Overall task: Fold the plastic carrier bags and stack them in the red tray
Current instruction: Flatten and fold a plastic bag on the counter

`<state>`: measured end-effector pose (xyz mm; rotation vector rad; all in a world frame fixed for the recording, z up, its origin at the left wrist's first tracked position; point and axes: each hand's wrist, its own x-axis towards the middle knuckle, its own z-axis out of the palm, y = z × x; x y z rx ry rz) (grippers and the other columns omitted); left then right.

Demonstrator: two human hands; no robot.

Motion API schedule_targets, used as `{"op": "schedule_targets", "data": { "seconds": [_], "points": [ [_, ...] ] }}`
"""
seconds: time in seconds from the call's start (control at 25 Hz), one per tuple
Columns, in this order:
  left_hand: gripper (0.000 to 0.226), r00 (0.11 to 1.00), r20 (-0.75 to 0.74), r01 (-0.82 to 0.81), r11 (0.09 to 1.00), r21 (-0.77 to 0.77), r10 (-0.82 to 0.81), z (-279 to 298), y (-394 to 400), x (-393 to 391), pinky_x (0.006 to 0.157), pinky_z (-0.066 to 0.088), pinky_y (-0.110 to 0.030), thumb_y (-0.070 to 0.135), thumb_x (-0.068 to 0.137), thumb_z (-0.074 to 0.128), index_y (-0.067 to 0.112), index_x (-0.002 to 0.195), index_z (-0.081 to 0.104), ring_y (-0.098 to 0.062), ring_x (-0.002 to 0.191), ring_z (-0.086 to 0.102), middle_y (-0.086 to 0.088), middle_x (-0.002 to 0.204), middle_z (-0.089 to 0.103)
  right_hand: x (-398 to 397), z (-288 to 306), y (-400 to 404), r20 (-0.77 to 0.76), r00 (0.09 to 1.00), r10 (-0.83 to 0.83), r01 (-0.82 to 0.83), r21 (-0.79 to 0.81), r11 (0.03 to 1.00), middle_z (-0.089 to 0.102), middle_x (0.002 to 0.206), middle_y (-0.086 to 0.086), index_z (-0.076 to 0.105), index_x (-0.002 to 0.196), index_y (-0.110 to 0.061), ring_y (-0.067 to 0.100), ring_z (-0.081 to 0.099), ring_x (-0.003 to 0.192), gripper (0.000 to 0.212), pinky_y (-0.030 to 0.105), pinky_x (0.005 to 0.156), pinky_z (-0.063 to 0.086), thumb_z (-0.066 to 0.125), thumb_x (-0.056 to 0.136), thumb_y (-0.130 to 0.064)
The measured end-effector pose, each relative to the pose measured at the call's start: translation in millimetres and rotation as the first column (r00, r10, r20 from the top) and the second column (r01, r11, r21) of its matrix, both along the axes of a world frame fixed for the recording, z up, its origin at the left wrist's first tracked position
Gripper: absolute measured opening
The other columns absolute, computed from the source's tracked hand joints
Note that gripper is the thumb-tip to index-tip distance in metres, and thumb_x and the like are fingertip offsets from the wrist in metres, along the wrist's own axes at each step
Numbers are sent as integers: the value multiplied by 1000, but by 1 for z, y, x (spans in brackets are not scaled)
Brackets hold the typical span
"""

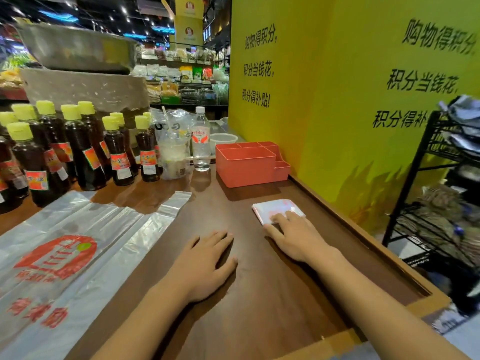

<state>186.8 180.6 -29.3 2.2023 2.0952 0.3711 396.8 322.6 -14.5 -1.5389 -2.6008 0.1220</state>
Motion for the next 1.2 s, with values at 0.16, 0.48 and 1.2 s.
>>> {"op": "schedule_targets", "data": {
  "seconds": [0.16, 0.48, 1.2],
  "points": [
    [63, 999, 38, 17, 998, 55, -19, -1, 1, -6, 122, 6, -28, 63, 99, 30, 37, 157, 22, 0, 149, 13, 17, 163, 18, -2, -3, 40, -95, 995, 7, 1, 90, 996, 59, 135, 4, 61, 124, -17, 23, 48, 127, 46, 41, 108, 35, 38, 103, -50],
    [80, 999, 41, 20, 995, 95, -24, -7, 2, -8, 117, -2, -20, 76, 85, 7, 42, 156, 18, 8, 147, 5, 26, 162, 12, -12, -8, 107, -122, 993, -4, 9, 46, 999, 57, 139, -4, 58, 128, -25, 18, 47, 130, 46, 47, 111, 33, 34, 101, -54],
    [65, 999, 52, 7, 999, 51, -9, -6, 1, -9, 118, -4, -20, 70, 96, 20, 46, 156, 14, 10, 147, 0, 28, 161, 6, -17, -8, 141, 3, 1000, 2, -2, 36, 999, 10, 169, -2, 16, 160, -25, 15, 5, 155, 65, 51, 124, 10, 27, 104, -56]
  ]
}}
